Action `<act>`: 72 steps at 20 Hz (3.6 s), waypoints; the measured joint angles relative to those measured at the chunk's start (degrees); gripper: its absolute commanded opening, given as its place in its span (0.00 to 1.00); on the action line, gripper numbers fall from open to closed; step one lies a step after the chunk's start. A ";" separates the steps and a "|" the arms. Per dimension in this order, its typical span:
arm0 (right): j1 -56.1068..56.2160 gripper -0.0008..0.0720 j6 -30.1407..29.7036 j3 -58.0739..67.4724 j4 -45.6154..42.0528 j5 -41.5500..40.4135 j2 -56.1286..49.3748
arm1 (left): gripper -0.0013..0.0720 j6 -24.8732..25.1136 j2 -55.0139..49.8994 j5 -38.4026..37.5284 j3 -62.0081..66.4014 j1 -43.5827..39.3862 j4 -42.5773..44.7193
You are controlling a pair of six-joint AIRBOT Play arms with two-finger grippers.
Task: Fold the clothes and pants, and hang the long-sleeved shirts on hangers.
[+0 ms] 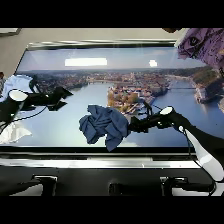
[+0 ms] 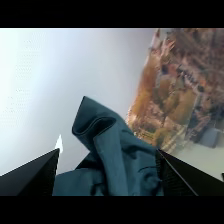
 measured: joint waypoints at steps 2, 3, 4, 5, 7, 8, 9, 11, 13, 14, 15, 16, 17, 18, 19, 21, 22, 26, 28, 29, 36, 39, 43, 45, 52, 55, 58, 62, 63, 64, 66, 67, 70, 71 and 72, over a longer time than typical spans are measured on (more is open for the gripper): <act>0.00 0.06 0.04 0.00 -0.02 -0.07 0.68 | 0.96 1.60 -3.37 0.11 0.00 -1.68 -0.35; 0.00 0.06 0.20 0.00 -0.02 -0.04 1.05 | 0.96 2.56 -5.14 0.48 0.00 -2.78 -0.98; 0.00 0.06 0.20 0.00 -0.02 0.04 1.33 | 0.96 3.23 -6.75 0.90 0.00 -3.80 -1.64; 0.00 0.06 0.22 0.00 -0.02 0.31 1.57 | 0.96 3.87 -8.24 1.46 0.00 -4.79 -2.38; 0.00 0.06 0.26 0.00 -0.04 0.98 1.88 | 0.96 5.51 -10.95 3.19 0.00 -6.82 -4.31; 0.00 0.06 0.44 0.00 -0.04 1.31 1.97 | 0.96 6.27 -11.89 4.04 0.02 -7.65 -5.11; 0.00 0.06 0.44 0.00 -0.07 1.62 2.03 | 0.96 6.84 -12.74 4.76 0.02 -8.41 -5.81; -0.02 0.06 0.44 0.00 -0.07 2.21 2.12 | 0.95 7.74 -13.86 6.25 0.02 -9.57 -6.67; 0.00 0.06 0.44 0.00 -0.09 2.58 2.12 | 0.95 8.13 -14.64 7.17 0.20 -10.49 -7.50; 0.00 0.06 0.44 0.00 -0.09 2.62 2.14 | 0.95 8.24 -15.08 7.52 0.44 -10.95 -7.85; 0.00 0.06 0.44 0.00 -0.09 2.64 2.14 | 0.82 8.35 -15.58 7.85 0.76 -11.28 -8.07; 0.00 0.06 0.44 0.00 -0.09 2.69 2.14 | 0.45 8.44 -16.13 8.07 1.22 -11.63 -8.26; -0.02 0.06 0.44 0.00 -0.09 2.84 2.14 | 0.03 8.52 -16.68 8.17 1.79 -11.89 -8.59; 0.00 0.05 0.42 0.00 -0.09 2.91 2.14 | 0.04 8.57 -17.07 8.24 2.38 -12.04 -8.66; -0.02 0.05 0.44 0.00 -0.11 3.06 2.14 | 0.04 8.81 -17.38 8.24 3.21 -12.07 -8.76; -0.02 0.05 0.42 0.15 -0.52 3.32 2.21 | 0.04 8.74 -17.57 7.80 5.42 -11.58 -8.96; -0.02 0.05 0.42 0.61 -1.27 3.52 2.38 | 0.04 8.72 -17.57 6.93 6.91 -11.15 -8.90; -0.02 0.05 2.60 7.41 -9.77 5.18 5.33 | 0.04 7.91 -16.28 0.37 17.38 -8.24 -3.67; -0.02 0.05 4.24 13.99 -15.45 6.21 8.48 | 0.04 6.75 -14.86 -3.56 25.29 -6.73 0.83; -0.02 0.05 4.81 18.05 -18.10 6.80 10.49 | 0.04 6.51 -13.90 -5.38 29.86 -6.03 3.26; -0.02 0.05 6.73 46.90 -28.68 7.10 26.29 | 0.04 5.53 -1.99 -10.25 55.69 -3.91 11.21; 0.00 0.05 8.48 54.69 -29.90 7.04 33.83 | 0.04 5.53 7.91 -10.47 56.33 -3.72 11.85; 0.00 0.05 13.68 58.51 -31.12 6.71 42.03 | 0.04 5.46 19.54 -10.49 55.19 -3.65 12.39; 0.00 0.05 16.52 59.19 -31.43 6.58 43.89 | 0.04 4.98 22.99 -10.47 54.97 -3.65 12.85; 0.00 0.05 22.12 59.78 -32.35 7.17 36.17 | 0.04 1.40 19.98 -10.08 53.35 -3.65 18.43; 0.00 0.05 23.21 59.78 -34.91 7.63 25.59 | 0.04 0.90 11.67 -9.99 52.89 -3.65 20.63; 0.00 0.06 23.65 59.78 -37.81 5.16 11.78 | 0.04 0.55 0.26 -9.53 52.70 -3.65 23.30; 0.00 0.05 23.85 59.78 -35.47 1.53 -6.32 | 0.04 0.55 -15.45 -6.36 52.65 -3.69 24.76; -0.02 0.05 23.87 59.78 -34.14 1.11 -10.34 | 0.04 0.55 -19.10 -5.62 52.65 -3.80 24.65; -0.02 0.05 23.87 59.78 -32.87 0.92 -13.57 | 0.04 0.55 -22.23 -5.18 52.65 -3.91 24.13; -0.02 0.05 24.06 59.78 -30.25 0.50 -18.86 | 0.04 0.55 -27.69 -4.59 52.63 -4.11 22.45; -0.02 0.06 24.06 59.78 -29.18 0.11 -20.68 | 0.04 0.52 -29.68 -4.26 52.63 -4.22 21.35; -0.04 0.42 24.00 59.82 -27.41 -1.09 -23.26 | 0.04 0.52 -33.86 -4.07 52.65 -4.35 18.38; -0.09 0.62 23.98 59.82 -27.15 -1.29 -23.41 | 0.06 0.50 -34.60 -3.87 52.65 -4.37 17.68; -0.22 0.69 23.80 59.84 -26.91 -1.31 -23.28 | 0.23 0.50 -35.12 -3.89 52.70 -4.37 17.00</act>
